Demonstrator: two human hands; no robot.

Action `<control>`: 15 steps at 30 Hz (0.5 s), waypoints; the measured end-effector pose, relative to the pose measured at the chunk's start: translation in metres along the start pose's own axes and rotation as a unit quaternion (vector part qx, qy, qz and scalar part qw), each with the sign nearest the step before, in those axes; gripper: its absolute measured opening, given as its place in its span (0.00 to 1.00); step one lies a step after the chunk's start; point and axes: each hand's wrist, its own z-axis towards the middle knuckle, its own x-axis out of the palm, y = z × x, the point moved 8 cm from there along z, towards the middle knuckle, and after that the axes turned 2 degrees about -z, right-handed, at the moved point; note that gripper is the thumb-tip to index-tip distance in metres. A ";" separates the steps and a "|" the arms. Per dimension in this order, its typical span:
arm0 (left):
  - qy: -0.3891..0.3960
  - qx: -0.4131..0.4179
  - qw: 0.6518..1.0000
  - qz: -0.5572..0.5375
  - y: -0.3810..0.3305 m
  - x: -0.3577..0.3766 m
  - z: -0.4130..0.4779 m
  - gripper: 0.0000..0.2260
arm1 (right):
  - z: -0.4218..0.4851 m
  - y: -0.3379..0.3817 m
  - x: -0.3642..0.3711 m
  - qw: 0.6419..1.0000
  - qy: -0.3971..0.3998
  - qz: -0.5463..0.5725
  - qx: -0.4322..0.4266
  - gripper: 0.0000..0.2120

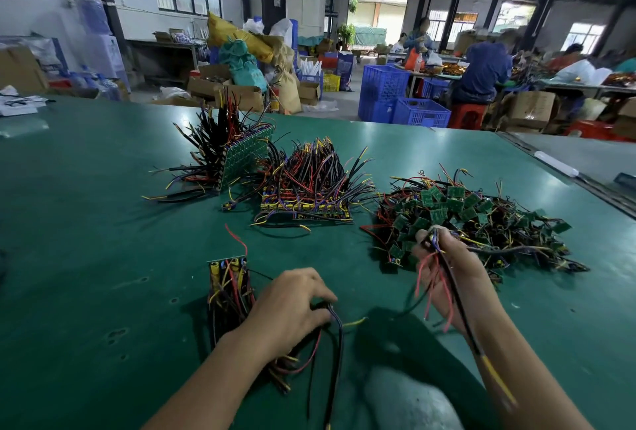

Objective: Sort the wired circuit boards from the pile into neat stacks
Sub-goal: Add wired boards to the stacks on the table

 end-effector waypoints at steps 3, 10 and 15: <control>-0.052 -0.040 0.997 -0.028 0.010 -0.008 0.004 0.17 | -0.002 -0.005 0.007 1.000 0.013 -0.019 0.009 0.07; -0.052 -0.085 0.990 -0.102 0.027 -0.016 0.003 0.20 | -0.008 -0.025 0.025 0.994 0.077 -0.054 0.057 0.17; 0.020 -0.065 0.997 -0.038 0.029 -0.019 -0.003 0.23 | -0.006 -0.028 0.026 0.993 0.082 -0.083 0.020 0.15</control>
